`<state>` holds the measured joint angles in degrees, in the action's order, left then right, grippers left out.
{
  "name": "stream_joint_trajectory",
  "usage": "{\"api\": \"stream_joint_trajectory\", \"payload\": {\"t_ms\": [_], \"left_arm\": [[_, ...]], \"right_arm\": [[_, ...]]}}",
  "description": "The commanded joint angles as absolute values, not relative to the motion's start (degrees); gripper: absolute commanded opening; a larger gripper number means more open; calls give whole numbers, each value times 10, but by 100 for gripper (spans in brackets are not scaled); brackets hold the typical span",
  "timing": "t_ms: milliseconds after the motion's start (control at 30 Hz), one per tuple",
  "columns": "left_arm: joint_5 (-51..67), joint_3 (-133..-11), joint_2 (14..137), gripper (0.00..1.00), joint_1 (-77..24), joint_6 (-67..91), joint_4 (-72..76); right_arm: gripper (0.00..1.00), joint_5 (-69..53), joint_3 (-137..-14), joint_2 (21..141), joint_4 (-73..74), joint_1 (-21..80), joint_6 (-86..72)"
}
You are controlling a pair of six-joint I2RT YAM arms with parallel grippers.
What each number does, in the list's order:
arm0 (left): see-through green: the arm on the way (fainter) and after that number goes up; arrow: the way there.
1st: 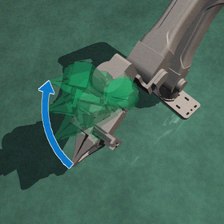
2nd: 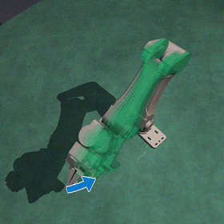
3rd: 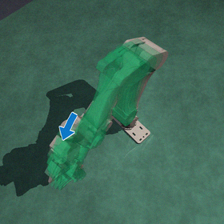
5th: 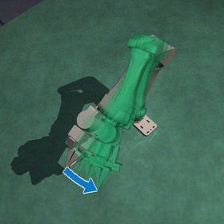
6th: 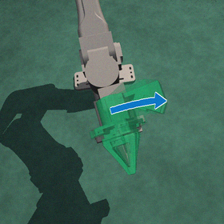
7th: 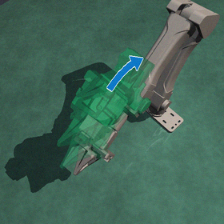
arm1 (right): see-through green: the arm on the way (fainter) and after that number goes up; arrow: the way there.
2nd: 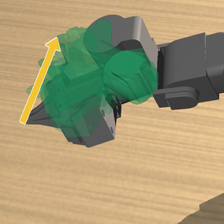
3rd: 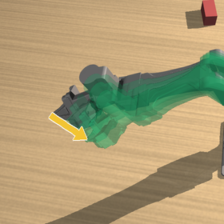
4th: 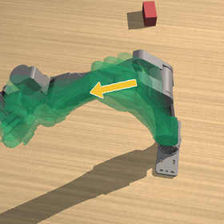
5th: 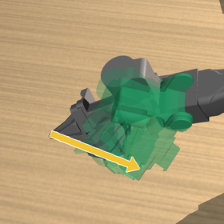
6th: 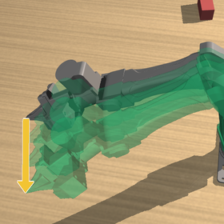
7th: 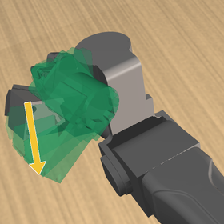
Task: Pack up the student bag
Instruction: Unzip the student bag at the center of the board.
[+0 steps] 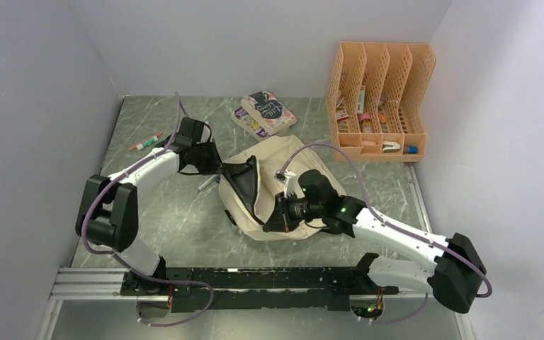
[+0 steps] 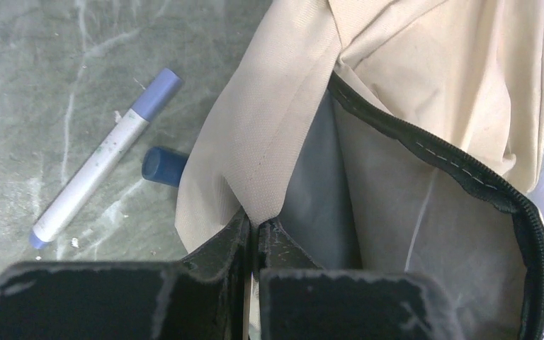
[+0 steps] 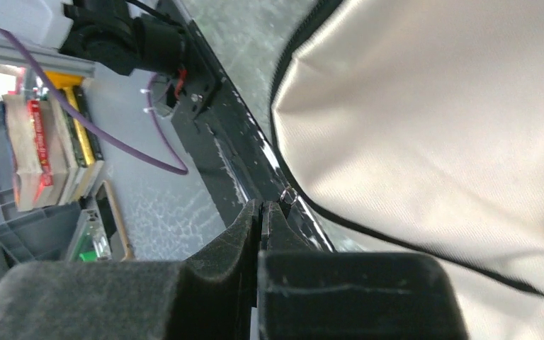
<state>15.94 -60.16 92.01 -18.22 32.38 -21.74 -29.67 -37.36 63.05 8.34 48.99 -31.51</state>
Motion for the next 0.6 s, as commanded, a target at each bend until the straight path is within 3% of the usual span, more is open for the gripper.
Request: {"api": "stream_joint_trajectory", "payload": {"t_ms": [0, 300, 367, 467, 567], "left_arm": [[107, -628, 923, 5, -156, 319, -199], [113, -622, 909, 5, -137, 301, -201], [135, -614, 900, 18, -138, 301, -193], [163, -591, 861, 47, -151, 305, -191], [150, -571, 810, 58, -179, 308, -218]], "right_arm": [[0, -262, -377, 605, 196, 499, -295], [0, -112, -394, 605, 281, 498, -320], [0, -119, -392, 602, 249, 498, -330], [0, -132, -394, 602, 182, 498, -351], [0, -129, -396, 607, 127, 498, -373]]}}
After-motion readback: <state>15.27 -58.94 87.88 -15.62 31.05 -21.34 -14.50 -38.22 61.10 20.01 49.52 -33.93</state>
